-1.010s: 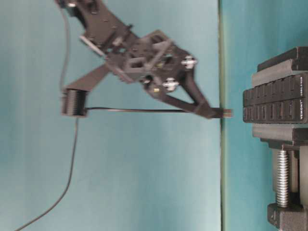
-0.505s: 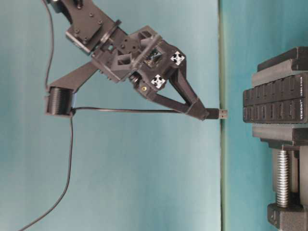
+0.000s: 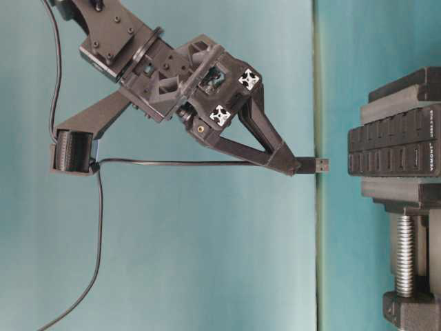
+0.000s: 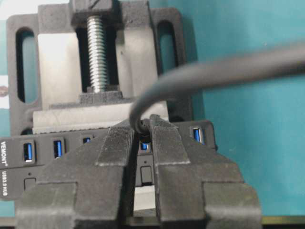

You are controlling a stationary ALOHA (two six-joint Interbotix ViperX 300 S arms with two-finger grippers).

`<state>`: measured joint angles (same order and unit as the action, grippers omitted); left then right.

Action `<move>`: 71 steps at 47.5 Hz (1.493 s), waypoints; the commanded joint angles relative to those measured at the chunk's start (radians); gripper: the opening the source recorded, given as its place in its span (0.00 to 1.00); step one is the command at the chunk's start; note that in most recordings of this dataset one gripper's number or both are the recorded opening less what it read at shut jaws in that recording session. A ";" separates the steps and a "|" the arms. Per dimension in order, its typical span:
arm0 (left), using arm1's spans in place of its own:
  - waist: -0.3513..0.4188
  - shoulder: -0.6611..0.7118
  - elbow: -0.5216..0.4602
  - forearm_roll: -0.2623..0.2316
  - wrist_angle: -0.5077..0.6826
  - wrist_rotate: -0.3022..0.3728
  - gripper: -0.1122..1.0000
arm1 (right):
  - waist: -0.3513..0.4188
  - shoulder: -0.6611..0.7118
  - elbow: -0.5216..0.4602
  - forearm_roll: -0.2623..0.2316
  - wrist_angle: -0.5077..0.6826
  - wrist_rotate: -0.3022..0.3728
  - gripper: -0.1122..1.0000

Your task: Insert the USB into the center port of the fixed hub

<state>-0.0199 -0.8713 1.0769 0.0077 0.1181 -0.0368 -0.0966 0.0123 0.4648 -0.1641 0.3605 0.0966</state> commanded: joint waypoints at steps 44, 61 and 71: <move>-0.002 0.017 -0.031 0.000 -0.005 -0.002 0.10 | 0.032 0.009 -0.011 0.025 -0.003 0.014 0.17; -0.002 0.017 -0.031 0.002 -0.005 -0.003 0.10 | 0.037 0.035 -0.006 0.026 -0.011 0.048 0.17; -0.002 0.017 -0.031 0.002 -0.005 -0.003 0.10 | 0.040 0.037 0.005 0.025 -0.012 0.051 0.17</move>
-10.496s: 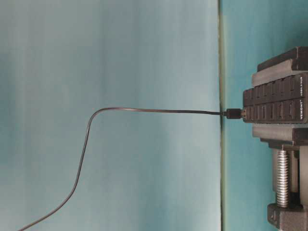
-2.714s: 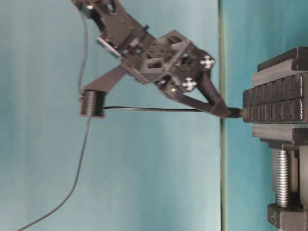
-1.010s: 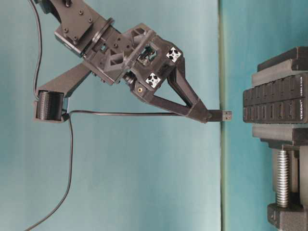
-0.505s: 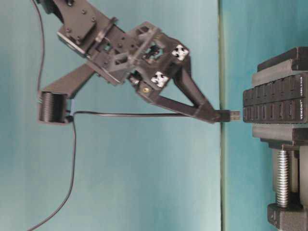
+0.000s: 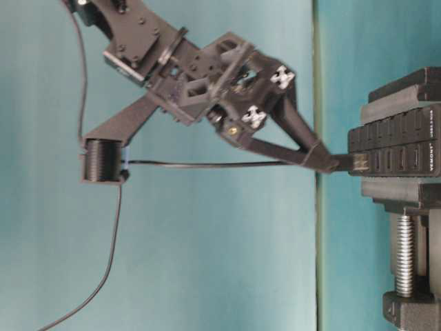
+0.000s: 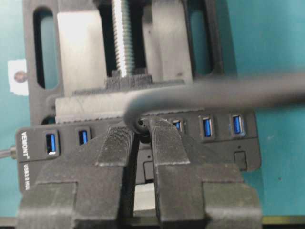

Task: Insert the USB into the center port of the fixed hub
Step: 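Lower the right gripper to push the plug into the center port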

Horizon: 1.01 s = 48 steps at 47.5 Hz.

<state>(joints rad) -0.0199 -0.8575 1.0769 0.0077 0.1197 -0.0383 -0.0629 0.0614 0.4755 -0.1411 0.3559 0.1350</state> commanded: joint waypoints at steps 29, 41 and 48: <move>-0.002 0.002 -0.031 0.000 -0.006 -0.002 0.10 | 0.008 0.011 -0.003 0.003 -0.028 0.012 0.17; -0.002 0.002 -0.031 0.002 -0.006 -0.002 0.10 | 0.006 0.020 -0.003 -0.002 -0.017 0.009 0.17; -0.002 0.002 -0.031 0.000 -0.006 -0.002 0.10 | 0.008 0.017 -0.006 -0.008 0.014 0.008 0.15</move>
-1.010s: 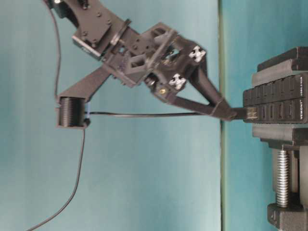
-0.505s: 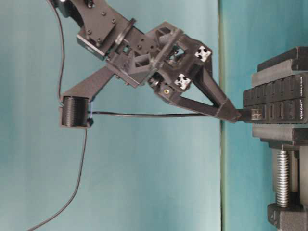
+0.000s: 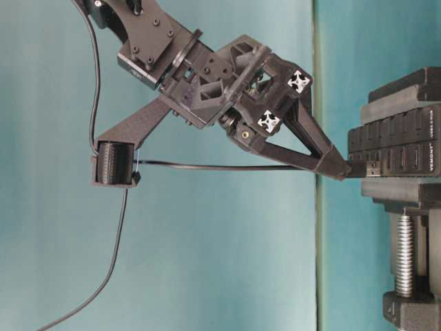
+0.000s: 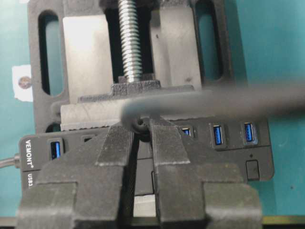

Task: Insert the USB into the center port of the fixed hub
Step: 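Lower the right gripper to push the plug into the center port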

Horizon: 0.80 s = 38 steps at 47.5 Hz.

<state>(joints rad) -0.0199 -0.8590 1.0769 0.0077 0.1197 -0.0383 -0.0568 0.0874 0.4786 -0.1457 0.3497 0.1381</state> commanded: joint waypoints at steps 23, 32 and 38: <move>-0.002 0.005 -0.031 0.000 -0.006 -0.002 0.10 | -0.008 -0.017 -0.015 -0.021 0.052 0.002 0.15; -0.002 0.005 -0.029 0.000 -0.006 -0.002 0.10 | -0.011 -0.017 -0.018 -0.043 0.074 0.002 0.15; -0.002 0.005 -0.029 0.002 -0.006 -0.002 0.10 | -0.012 -0.017 -0.020 -0.043 0.072 0.002 0.15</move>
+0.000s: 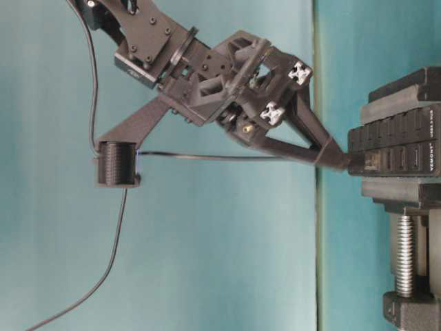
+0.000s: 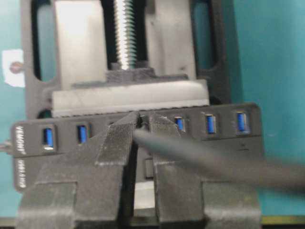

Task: Insert the USB into the center port of the fixed hub
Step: 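Lower the right gripper to push the plug into the center port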

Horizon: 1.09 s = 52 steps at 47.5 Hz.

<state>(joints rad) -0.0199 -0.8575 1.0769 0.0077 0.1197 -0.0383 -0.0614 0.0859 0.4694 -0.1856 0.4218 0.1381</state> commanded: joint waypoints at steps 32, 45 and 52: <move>-0.002 0.003 -0.028 0.002 -0.006 -0.002 0.10 | -0.008 -0.006 -0.011 -0.003 -0.026 0.000 0.15; -0.002 0.003 -0.028 0.000 -0.006 -0.002 0.10 | -0.003 0.009 -0.012 -0.002 -0.026 0.000 0.15; -0.002 0.003 -0.028 0.000 -0.006 -0.002 0.10 | -0.003 0.011 -0.011 -0.003 -0.023 0.002 0.15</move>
<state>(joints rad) -0.0199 -0.8590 1.0769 0.0061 0.1197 -0.0383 -0.0614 0.1012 0.4694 -0.1871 0.3942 0.1381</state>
